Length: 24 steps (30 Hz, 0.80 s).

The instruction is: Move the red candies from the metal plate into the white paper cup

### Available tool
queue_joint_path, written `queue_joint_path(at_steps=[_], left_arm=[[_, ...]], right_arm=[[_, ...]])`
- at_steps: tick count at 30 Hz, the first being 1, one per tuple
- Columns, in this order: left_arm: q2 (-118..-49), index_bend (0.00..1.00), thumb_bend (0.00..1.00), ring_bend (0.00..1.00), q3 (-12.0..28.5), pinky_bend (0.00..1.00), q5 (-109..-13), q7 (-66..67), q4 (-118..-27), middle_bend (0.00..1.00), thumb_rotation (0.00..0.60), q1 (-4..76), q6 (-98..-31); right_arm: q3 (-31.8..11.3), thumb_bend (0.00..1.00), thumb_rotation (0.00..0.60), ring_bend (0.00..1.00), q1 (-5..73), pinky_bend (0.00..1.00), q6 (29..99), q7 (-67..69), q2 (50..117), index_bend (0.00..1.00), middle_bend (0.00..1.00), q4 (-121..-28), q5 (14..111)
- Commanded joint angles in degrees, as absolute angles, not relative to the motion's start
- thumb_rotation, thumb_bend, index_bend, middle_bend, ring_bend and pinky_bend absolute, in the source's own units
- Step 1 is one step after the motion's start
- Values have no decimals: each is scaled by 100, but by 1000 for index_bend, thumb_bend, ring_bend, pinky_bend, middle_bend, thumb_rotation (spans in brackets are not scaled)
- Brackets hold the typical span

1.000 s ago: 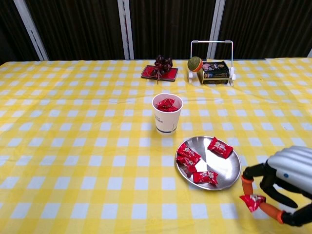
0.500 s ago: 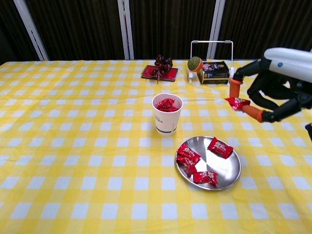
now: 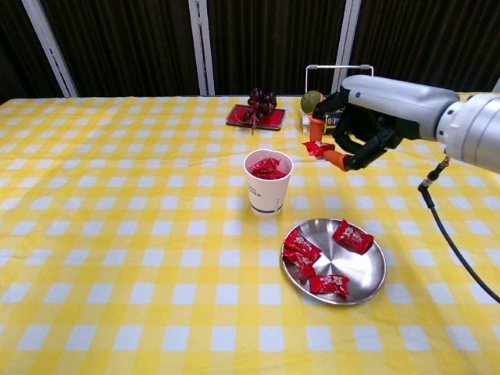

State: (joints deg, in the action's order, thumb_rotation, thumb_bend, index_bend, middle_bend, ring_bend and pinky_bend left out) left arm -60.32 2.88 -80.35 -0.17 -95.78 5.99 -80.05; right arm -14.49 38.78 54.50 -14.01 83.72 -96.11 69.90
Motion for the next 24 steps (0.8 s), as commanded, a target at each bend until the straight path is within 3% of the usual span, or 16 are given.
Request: queue_joint_path(at_steps=[1,24], left_arm=[[-6024,0,8,0,290,0,-8027,-40,-9579,0,600,607,-7985],[-5964,0,8,0,295,0,-7923,-124,-9619,0,600,652,-7839]], right_arm=[[-1572,518,600,932,4103,947,5313,-1446,8653,503,828,-9297,6793],[-1608,519,600,932,4629,947,5152,-1442,9315,503,828,-8547,6388]])
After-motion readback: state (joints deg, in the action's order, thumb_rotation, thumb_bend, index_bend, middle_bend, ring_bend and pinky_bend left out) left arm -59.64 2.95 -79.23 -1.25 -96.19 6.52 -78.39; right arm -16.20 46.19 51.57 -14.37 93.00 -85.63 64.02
